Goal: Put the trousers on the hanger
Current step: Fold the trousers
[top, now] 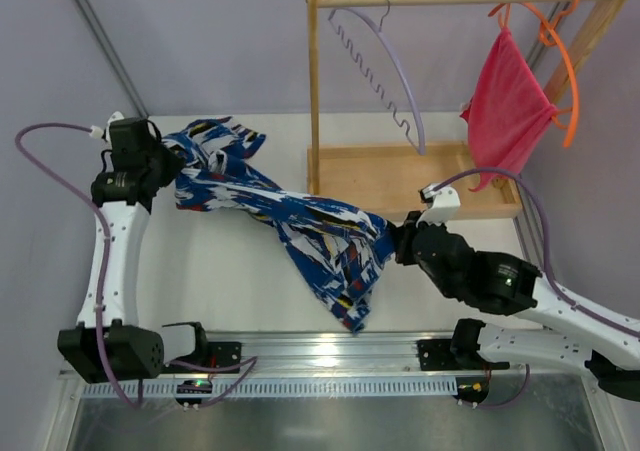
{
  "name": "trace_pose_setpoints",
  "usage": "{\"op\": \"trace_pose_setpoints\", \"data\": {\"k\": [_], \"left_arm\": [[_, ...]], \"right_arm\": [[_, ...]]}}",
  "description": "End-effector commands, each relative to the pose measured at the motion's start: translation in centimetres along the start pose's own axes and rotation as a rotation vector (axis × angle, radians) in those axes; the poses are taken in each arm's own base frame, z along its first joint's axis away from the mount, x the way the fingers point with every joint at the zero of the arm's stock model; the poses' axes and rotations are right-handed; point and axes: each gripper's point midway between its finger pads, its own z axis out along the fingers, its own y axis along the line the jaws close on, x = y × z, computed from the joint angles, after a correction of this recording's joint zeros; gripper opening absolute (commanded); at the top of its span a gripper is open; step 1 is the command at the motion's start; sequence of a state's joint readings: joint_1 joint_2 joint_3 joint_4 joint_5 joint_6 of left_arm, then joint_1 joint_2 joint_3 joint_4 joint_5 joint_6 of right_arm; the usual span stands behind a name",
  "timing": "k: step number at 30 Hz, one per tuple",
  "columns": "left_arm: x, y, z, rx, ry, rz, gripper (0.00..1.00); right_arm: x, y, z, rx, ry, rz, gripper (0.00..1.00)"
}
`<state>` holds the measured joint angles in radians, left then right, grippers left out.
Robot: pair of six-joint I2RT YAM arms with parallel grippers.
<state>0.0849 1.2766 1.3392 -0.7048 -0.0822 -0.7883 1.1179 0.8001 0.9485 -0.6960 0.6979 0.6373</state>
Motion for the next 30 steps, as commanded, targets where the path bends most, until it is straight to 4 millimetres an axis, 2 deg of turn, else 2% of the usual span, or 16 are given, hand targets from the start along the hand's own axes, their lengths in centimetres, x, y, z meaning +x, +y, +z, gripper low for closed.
{"op": "trace_pose_setpoints", "data": {"k": [1,3,5,9,10,14,15,16,17,18,20,21,22,25,27,30], "left_arm": [[-2.0,1.6,-3.9,-0.065,-0.072,0.072,0.00],[-1.0,1.4,-4.5,-0.038,-0.024,0.099,0.00],[0.1,1.6,-4.0,-0.032,0.023,0.112,0.00],[4.9,2.8,-1.4,-0.014,0.187,0.117,0.00],[6.9,3.5,-0.3,-0.016,0.243,0.117,0.00],[11.1,5.4,2.3,-0.056,0.368,0.140,0.00],[11.7,5.6,2.7,-0.063,0.388,0.143,0.00],[12.4,5.9,3.4,-0.073,0.420,0.145,0.00],[12.7,6.0,3.7,-0.072,0.429,0.146,0.00],[13.0,6.1,4.0,-0.074,0.435,0.144,0.00],[13.1,6.1,4.5,-0.078,0.436,0.144,0.00],[13.1,6.1,4.6,-0.079,0.432,0.145,0.00],[13.1,6.2,4.7,-0.083,0.432,0.147,0.00],[13.0,6.3,5.1,-0.093,0.431,0.155,0.00],[13.0,6.3,5.4,-0.097,0.435,0.159,0.00],[13.0,6.4,5.8,-0.105,0.438,0.165,0.00]], "right_arm": [[-2.7,-5.2,-3.1,0.193,-0.051,-0.009,0.04],[-2.8,-5.6,-3.5,0.197,-0.051,-0.011,0.04],[-1.7,-5.8,-2.9,0.206,-0.034,-0.039,0.04],[2.2,-4.9,-0.8,0.174,0.049,-0.093,0.04],[4.3,-4.0,0.1,0.127,0.098,-0.100,0.04],[7.9,-1.4,1.2,-0.013,0.205,-0.135,0.04],[8.1,-0.6,1.3,-0.057,0.215,-0.149,0.04],[8.5,-0.1,1.3,-0.092,0.234,-0.166,0.07],[9.1,0.9,0.9,-0.153,0.266,-0.171,0.23],[9.0,1.5,0.8,-0.186,0.268,-0.174,0.34],[8.6,2.5,0.4,-0.246,0.273,-0.201,0.49],[8.5,3.1,0.1,-0.277,0.280,-0.208,0.63],[8.1,3.5,-0.1,-0.299,0.277,-0.218,0.68],[7.4,4.0,-0.3,-0.317,0.281,-0.271,0.76],[7.6,4.6,-0.3,-0.345,0.310,-0.317,0.76],[6.9,5.9,-0.6,-0.395,0.312,-0.348,0.74]]}}
